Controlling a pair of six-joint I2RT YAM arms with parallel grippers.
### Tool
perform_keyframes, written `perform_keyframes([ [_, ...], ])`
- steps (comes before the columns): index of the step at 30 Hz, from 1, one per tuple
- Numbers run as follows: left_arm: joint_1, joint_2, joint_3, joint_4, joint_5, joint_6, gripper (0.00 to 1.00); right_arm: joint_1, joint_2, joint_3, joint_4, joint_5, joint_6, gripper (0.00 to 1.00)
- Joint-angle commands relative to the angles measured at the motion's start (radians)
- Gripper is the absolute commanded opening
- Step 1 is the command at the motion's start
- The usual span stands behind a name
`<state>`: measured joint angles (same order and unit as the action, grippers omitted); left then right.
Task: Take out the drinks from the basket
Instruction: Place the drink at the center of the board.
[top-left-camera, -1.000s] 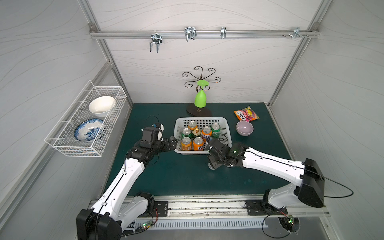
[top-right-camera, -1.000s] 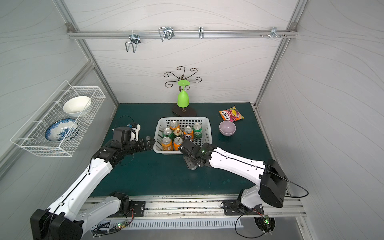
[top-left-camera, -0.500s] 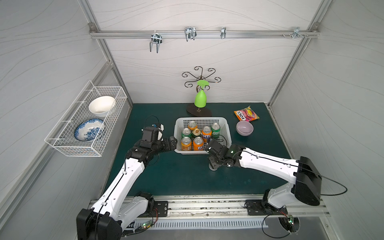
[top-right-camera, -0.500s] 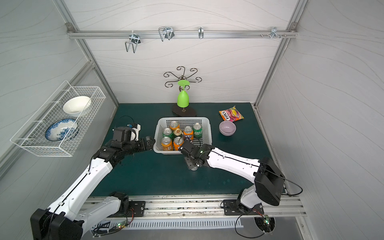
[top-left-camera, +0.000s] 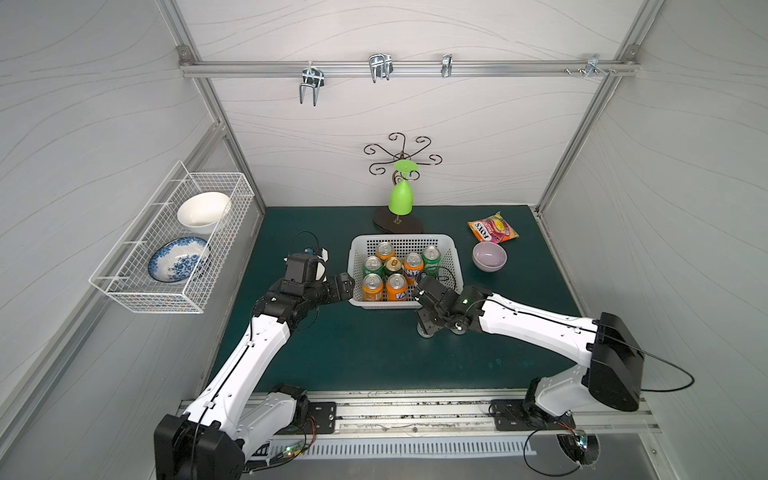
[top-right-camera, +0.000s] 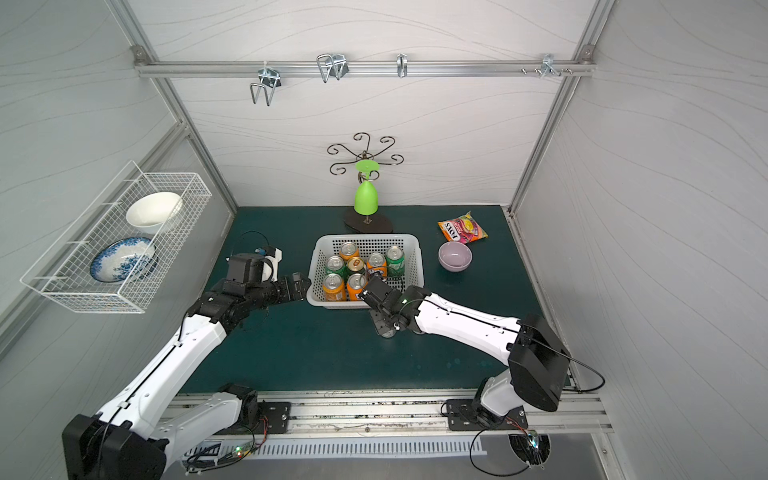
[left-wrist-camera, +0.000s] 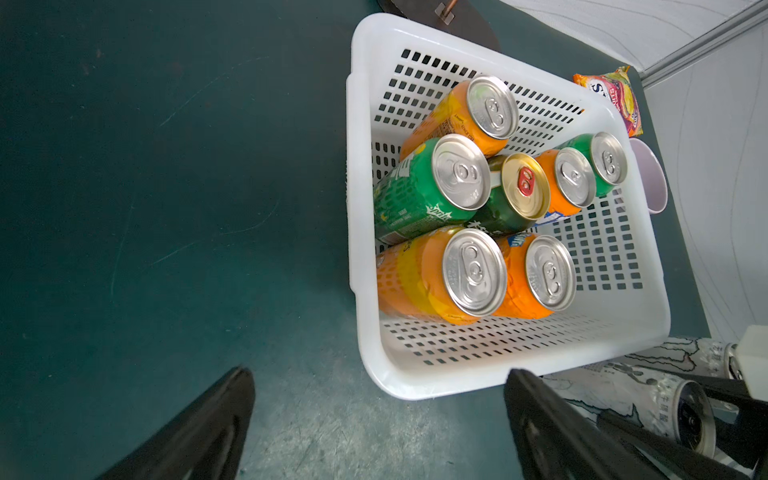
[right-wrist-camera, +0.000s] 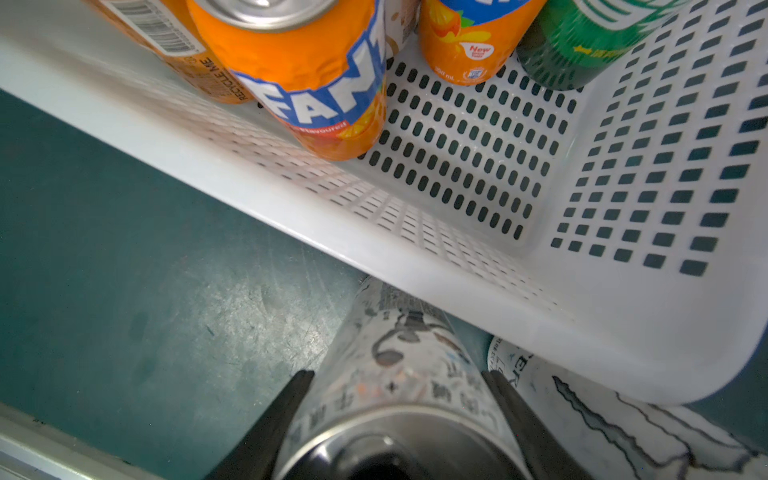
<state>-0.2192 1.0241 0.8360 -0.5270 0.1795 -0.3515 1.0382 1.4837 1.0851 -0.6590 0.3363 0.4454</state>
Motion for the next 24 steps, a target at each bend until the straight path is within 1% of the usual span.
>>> perform_keyframes([
  [1,-0.005,0.003,0.041,0.016,-0.002,0.009,0.98,-0.007,0.008,0.006,0.035,0.009,-0.005,0.59],
  [10,-0.005,0.002,0.041,0.016,0.000,0.007,0.99,-0.006,0.013,0.025,0.018,0.004,-0.025,0.73],
  [14,-0.005,0.004,0.041,0.015,0.005,0.006,0.98,-0.006,-0.003,0.040,0.009,0.006,-0.037,0.77],
  [21,-0.020,0.004,0.043,0.021,0.029,0.006,0.98,-0.006,-0.066,0.089,-0.040,0.007,-0.082,0.87],
  [24,-0.032,0.001,0.051,0.008,0.021,0.006,0.98,-0.005,-0.108,0.129,-0.080,0.009,-0.116,0.91],
])
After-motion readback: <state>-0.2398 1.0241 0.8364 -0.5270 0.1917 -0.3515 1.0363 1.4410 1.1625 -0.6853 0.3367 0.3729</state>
